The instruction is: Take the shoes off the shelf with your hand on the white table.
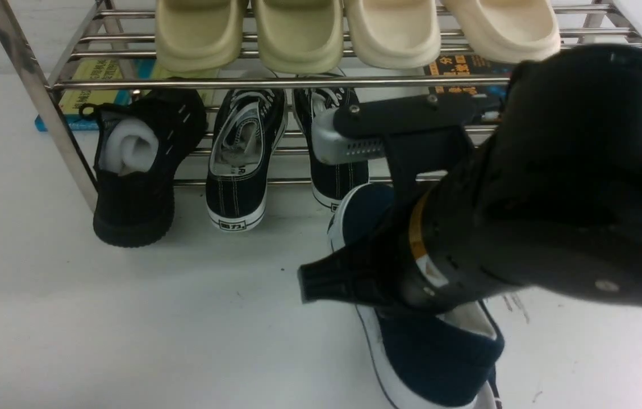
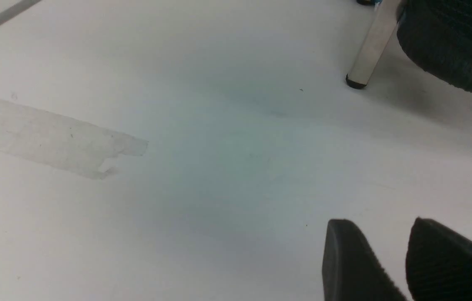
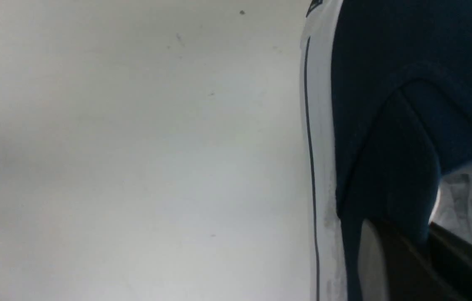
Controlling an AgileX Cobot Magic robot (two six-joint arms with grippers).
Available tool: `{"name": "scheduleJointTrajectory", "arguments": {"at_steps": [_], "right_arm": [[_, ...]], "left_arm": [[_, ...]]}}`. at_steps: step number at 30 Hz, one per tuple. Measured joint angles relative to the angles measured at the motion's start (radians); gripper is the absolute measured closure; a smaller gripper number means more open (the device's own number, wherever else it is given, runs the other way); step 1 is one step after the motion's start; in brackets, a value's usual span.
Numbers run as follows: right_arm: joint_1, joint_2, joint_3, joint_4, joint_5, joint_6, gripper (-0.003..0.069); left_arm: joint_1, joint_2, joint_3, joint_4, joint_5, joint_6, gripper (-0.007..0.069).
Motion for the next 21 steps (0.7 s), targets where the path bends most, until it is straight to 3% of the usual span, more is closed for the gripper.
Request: {"name": "scheduleJointTrajectory", "arguments": {"at_steps": [11,21], "right_arm": [[0.011,0.129,0.000,0.054,-0.010,0.025,0.0615],[0.001,0.319,0.000,0.034,-0.137,0.113,0.0608]], "left_arm": [[0.000,0.000,0.000,0.000,0.000,0.000,0.0383],[0.000,0.000,0.000,0.000,0.000,0.000,0.0383]]}}
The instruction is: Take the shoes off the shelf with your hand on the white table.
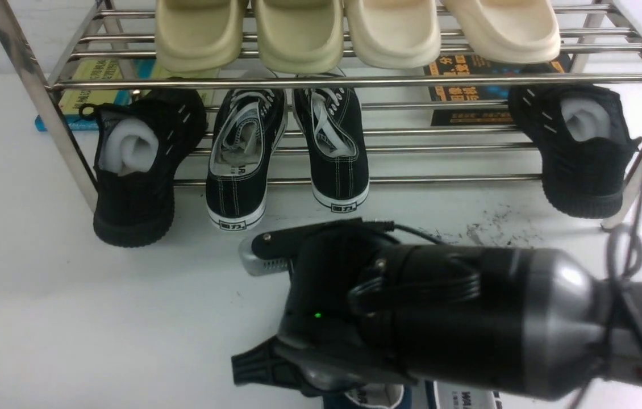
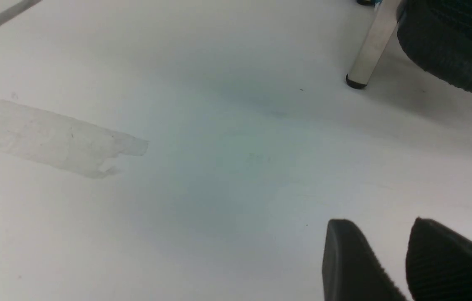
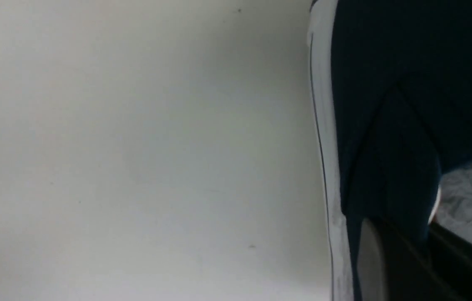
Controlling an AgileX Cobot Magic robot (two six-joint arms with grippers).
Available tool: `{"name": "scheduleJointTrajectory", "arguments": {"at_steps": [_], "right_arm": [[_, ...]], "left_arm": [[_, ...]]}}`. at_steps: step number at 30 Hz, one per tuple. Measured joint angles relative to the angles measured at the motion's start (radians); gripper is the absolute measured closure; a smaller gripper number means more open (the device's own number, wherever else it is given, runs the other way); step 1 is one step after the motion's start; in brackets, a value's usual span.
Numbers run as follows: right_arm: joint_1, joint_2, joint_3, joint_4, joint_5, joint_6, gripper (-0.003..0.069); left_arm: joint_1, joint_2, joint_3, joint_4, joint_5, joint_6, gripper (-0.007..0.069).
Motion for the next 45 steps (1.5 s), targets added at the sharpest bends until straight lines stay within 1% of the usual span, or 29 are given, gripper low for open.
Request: {"name": "scheduleJointTrajectory", "arguments": {"at_steps": [4,5,11,16,18,19,20,22,24,25,29,30,31,32,35,39,40,45], "right_arm": [[-0.041,0.039,-0.001,0.006,-0.044,0.015,0.0603],[-0.070,0.058,-0.001,0.011,-0.057,0.030,0.0600],[-0.144,0.086,-0.001,0.009,-0.063,0.040,0.0593],[-0.150,0.086,-0.002,0.018,-0.080,0.040,0.0585],[-0.150,0.086,-0.003,0.043,-0.092,0.040,0.0578],[-0.149,0.086,-0.003,0.076,-0.097,0.038,0.0569],[-0.149,0.086,-0.003,0.076,-0.099,0.038,0.0568],[-0.147,0.089,-0.003,0.121,-0.101,0.013,0.0545],[-0.147,0.089,-0.004,0.136,-0.105,0.002,0.0532],[-0.147,0.089,-0.005,0.149,-0.106,-0.004,0.0513],[-0.147,0.089,-0.005,0.160,-0.121,-0.007,0.0458],[-0.147,0.089,-0.008,0.169,-0.130,-0.014,0.0424],[-0.147,0.088,-0.012,0.174,-0.131,-0.023,0.0407],[-0.147,0.088,-0.013,0.174,-0.131,-0.023,0.0405],[-0.147,0.077,-0.046,0.200,-0.106,-0.089,0.0364],[-0.147,0.044,-0.085,0.220,-0.041,-0.183,0.0356],[-0.147,0.042,-0.089,0.220,-0.036,-0.187,0.0356],[-0.147,0.025,-0.134,0.221,0.131,-0.226,0.0352]], "left_arm": [[0.000,0.000,0.000,0.000,0.000,0.000,0.0383],[0.000,0.000,0.000,0.000,0.000,0.000,0.0383],[0.000,0.000,0.000,0.000,0.000,0.000,0.0383],[0.000,0.000,0.000,0.000,0.000,0.000,0.0383],[0.000,0.000,0.000,0.000,0.000,0.000,0.0383],[0.000,0.000,0.000,0.000,0.000,0.000,0.0383],[0.000,0.000,0.000,0.000,0.000,0.000,0.0383],[0.000,0.000,0.000,0.000,0.000,0.000,0.0383],[0.000,0.000,0.000,0.000,0.000,0.000,0.0383],[0.000,0.000,0.000,0.000,0.000,0.000,0.0383],[0.000,0.000,0.000,0.000,0.000,0.000,0.0383],[0.000,0.000,0.000,0.000,0.000,0.000,0.0383],[0.000,0.000,0.000,0.000,0.000,0.000,0.0383],[0.000,0.000,0.000,0.000,0.000,0.000,0.0383],[0.000,0.000,0.000,0.000,0.000,0.000,0.0383],[0.000,0.000,0.000,0.000,0.000,0.000,0.0383],[0.000,0.000,0.000,0.000,0.000,0.000,0.0383],[0.000,0.000,0.000,0.000,0.000,0.000,0.0383]]}}
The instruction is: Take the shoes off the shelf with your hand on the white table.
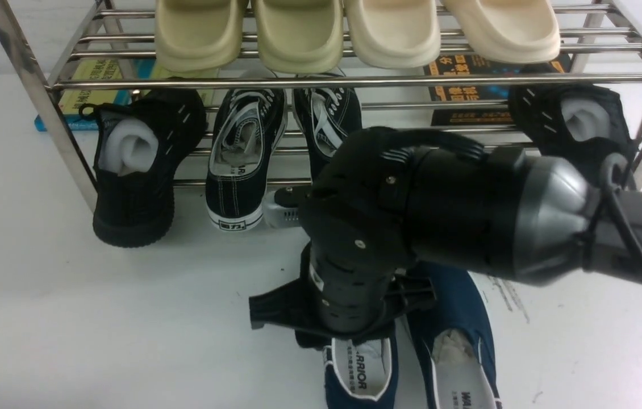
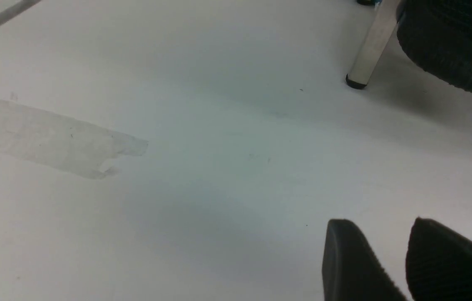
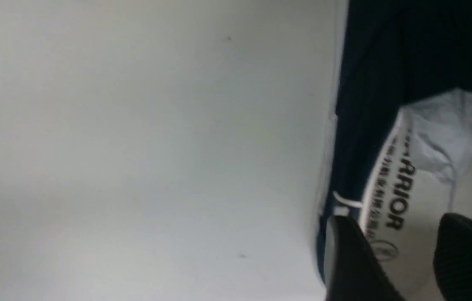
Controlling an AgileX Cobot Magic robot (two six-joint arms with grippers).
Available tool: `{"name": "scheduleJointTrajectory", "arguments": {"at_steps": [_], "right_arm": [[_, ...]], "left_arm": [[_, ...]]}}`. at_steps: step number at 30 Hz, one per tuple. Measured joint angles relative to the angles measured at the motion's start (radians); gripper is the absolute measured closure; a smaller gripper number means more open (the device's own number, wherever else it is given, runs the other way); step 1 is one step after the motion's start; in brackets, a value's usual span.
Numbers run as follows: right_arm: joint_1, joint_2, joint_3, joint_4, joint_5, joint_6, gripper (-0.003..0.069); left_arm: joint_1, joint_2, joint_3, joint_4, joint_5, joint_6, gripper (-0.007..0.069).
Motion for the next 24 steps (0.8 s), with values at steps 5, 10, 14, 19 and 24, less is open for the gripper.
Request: {"name": "scheduleJointTrajectory", "arguments": {"at_steps": [5,10,14,19,24], "right_arm": [[0.000,-0.002,-0.075,0.000,0.122,-0.071,0.0353],[0.000,-0.056,-0.129,0.010,0.130,-0.193,0.0353],[0.000,-0.136,-0.146,0.015,0.135,-0.233,0.0353],[0.000,-0.227,-0.148,0.015,0.147,-0.253,0.0353],[0.000,-0.349,-0.148,0.030,0.155,-0.360,0.0355]], "left_arm": [[0.000,0.000,0.000,0.000,0.000,0.000,0.0383],[0.000,0.000,0.000,0.000,0.000,0.000,0.0383],[0.000,0.000,0.000,0.000,0.000,0.000,0.0383],[0.000,0.000,0.000,0.000,0.000,0.000,0.0383],[0.000,0.000,0.000,0.000,0.000,0.000,0.0383]]}}
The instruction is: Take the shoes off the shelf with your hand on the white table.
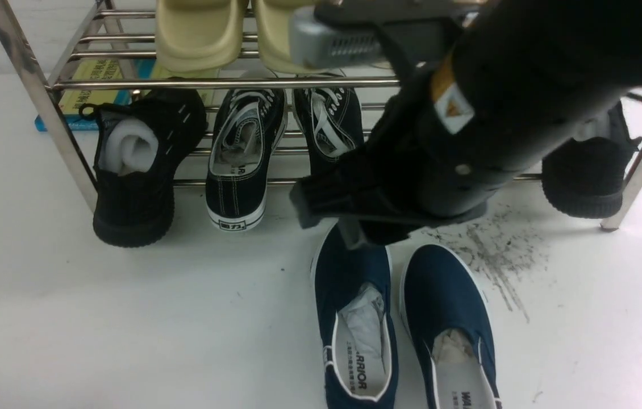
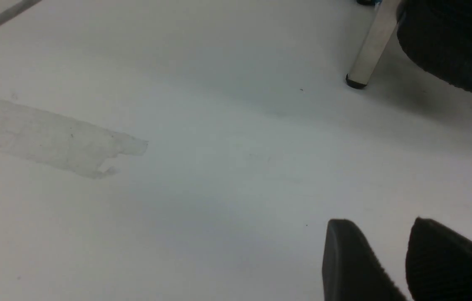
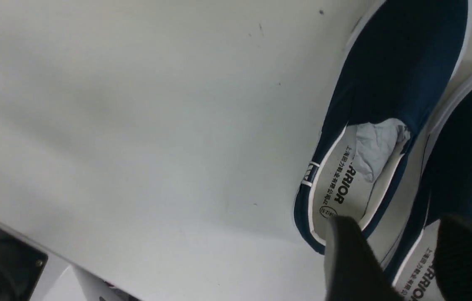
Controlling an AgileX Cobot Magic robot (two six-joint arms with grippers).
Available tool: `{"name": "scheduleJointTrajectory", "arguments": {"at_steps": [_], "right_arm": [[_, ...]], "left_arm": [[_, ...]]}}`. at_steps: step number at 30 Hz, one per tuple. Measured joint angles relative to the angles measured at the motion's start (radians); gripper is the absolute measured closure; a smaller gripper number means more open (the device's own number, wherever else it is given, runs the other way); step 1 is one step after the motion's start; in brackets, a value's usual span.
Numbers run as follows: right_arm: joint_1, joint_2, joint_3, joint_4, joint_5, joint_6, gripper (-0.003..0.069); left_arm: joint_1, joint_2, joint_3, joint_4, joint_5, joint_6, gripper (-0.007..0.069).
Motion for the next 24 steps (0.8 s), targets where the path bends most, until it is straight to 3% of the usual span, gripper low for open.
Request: {"name": "scheduleJointTrajectory", "arguments": {"at_steps": [5,12,18,24], "right_arm": [[0.000,-0.155,0.000,0.039,0.006,-0.135,0.0415],[0.000,-0.333,0.047,0.064,0.017,-0.161,0.0539],[0.000,-0.579,0.225,0.037,0.018,-0.186,0.0659],[0.000,-0.827,0.537,-0.039,-0.002,-0.211,0.0673]], "left_arm": [[0.000,0.000,0.000,0.000,0.000,0.000,0.0383],[0.000,0.000,0.000,0.000,0.000,0.000,0.0383],[0.000,0.000,0.000,0.000,0.000,0.000,0.0383],[0.000,0.000,0.000,0.000,0.000,0.000,0.0383]]}}
